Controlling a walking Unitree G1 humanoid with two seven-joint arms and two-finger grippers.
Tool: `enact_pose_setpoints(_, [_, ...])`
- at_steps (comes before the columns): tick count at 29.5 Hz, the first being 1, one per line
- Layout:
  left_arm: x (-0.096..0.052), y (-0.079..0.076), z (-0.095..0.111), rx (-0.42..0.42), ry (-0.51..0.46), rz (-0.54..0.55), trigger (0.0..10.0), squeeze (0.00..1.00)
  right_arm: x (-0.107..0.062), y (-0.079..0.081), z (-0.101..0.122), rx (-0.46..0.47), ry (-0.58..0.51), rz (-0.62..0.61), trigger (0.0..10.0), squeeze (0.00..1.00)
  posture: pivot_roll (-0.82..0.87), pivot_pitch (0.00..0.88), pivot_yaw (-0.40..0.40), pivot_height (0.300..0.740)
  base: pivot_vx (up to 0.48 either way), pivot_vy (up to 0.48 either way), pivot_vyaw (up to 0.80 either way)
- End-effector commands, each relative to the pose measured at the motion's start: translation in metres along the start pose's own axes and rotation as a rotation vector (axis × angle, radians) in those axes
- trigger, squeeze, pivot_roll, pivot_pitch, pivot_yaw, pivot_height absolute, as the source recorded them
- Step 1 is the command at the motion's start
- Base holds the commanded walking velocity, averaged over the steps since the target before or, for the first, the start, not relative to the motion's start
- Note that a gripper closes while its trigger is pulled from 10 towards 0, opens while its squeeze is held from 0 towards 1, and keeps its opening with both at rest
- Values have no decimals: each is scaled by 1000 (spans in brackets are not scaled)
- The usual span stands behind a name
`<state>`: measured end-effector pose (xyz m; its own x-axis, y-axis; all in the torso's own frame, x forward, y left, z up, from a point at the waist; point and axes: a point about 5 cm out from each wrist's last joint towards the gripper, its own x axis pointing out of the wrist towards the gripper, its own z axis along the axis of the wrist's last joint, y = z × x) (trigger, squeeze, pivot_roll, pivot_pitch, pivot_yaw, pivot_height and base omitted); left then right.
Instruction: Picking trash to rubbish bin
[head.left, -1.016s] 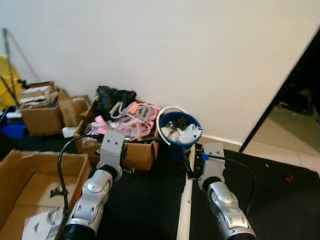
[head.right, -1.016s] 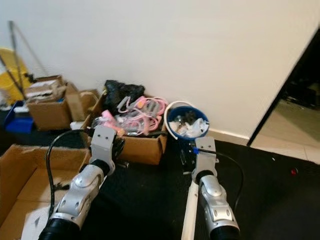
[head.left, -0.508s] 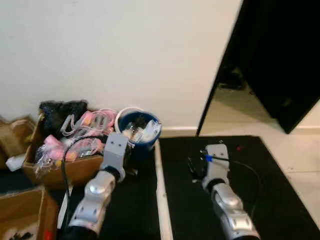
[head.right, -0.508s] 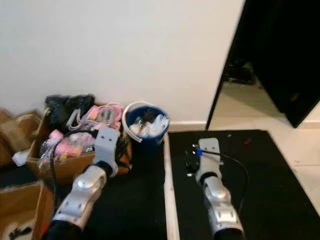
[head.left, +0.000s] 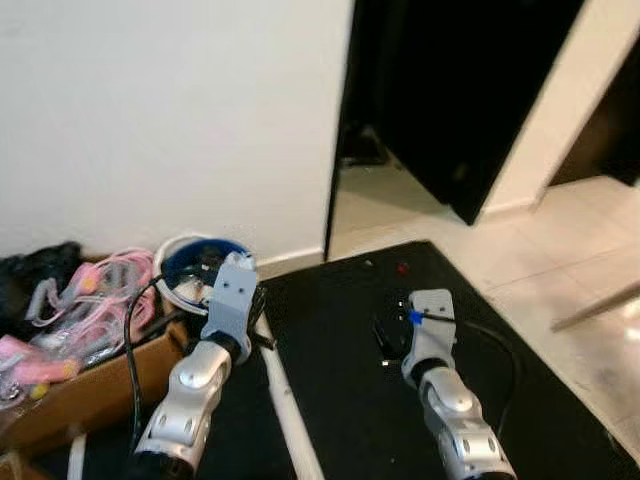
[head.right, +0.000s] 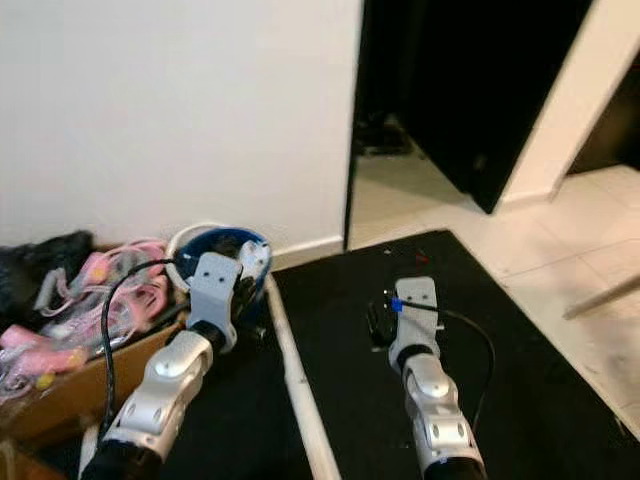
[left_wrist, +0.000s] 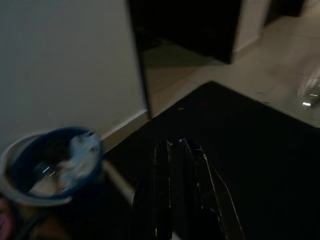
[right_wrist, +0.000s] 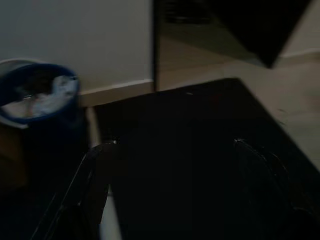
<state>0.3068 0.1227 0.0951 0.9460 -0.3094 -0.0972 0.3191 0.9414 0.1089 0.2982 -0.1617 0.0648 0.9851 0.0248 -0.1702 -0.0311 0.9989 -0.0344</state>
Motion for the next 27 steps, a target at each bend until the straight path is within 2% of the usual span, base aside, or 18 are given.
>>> enact_pose_setpoints(1, [-1,-1,-4,15,17,-12,10000,0,-1,-1,-2,7,8,-11,10000,0,-40,50,27,740,0,0,-800])
enact_pose_setpoints(9, [0,-1,-3,-11,11,-12,10000,0,-1,-3,-2,8,9,-21,10000,0,-38,52,28,740,0,0,-800])
enact_pose_setpoints(18, [-2,4,-11,-24,34,7,10000,0,-3,-4,-5,6,17,-30,10000,0,-37,58,26,740,0,0,-800])
enact_pose_setpoints(21, [-4,8,-23,-5,82,21,10000,0,-4,-6,-14,-3,42,-31,10000,0,-40,56,21,740,0,0,-800])
enact_pose_setpoints(23, [-6,11,-36,-8,135,25,10000,0,-6,-7,-29,-13,95,-24,10000,0,-40,56,21,740,0,0,-800])
enact_pose_setpoints(24, [-6,11,-36,-8,135,25,10000,0,-6,-7,-29,-13,95,-24,10000,0,-40,56,21,740,0,0,-800])
enact_pose_setpoints(25, [-6,11,-43,-17,166,27,10000,0,-8,-8,-37,-22,129,-16,10000,0,-34,53,19,740,0,0,-800])
enact_pose_setpoints(26, [-11,14,-65,-33,281,39,10000,0,-13,-8,-57,-44,211,5,10000,0,-34,51,19,740,0,0,-800])
enact_pose_setpoints(27, [-11,14,-65,-33,281,39,10000,0,-13,-8,-57,-44,211,5,10000,0,-34,51,19,740,0,0,-800])
